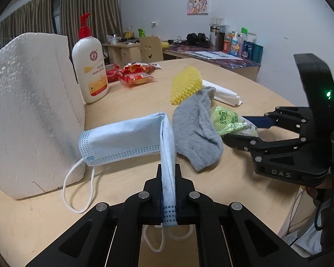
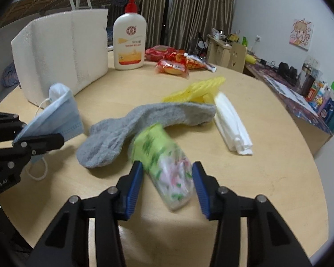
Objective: Organize soft objects
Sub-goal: 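Grasp the green snack bag with the right gripper and lift it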
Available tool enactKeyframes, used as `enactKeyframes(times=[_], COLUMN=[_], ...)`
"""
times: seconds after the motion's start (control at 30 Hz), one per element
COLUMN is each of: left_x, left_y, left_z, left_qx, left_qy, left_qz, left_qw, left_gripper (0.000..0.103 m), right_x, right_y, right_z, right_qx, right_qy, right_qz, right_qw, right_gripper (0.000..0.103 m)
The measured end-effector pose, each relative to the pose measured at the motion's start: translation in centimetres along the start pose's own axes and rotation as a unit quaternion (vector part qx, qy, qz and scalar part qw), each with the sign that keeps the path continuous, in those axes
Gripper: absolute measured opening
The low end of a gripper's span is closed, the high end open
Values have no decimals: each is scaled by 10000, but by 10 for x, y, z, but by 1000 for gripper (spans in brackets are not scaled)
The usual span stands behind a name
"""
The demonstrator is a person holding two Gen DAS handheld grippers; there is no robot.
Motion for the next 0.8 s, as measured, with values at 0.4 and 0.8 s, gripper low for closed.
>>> enactKeyframes(times=[0.4,0.8], left_x=[8,20], left_y=[-19,-45], left_z=[6,14], left_qx=[263,555], left_qy=[174,358], left_qz=[4,157], left_qw=[9995,9977], left_gripper=[6,6], right_x=[14,46], right_y=[-27,-60], right_z=[-5,-8], right_qx=[246,524], right_qy=[471,1232], right_qz=[113,111], right_qw=[9985,9909], right_gripper=[28,27])
Point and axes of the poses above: each gripper's, at about its wrist camera, not at the fingertips, and y roughly the way its jaws point, x to its right, z to its top, the point moved 4 cm from there along y, roughly the way its jaws point, and after that the axes turned 9 degrees about -z, right-handed, at the moved point
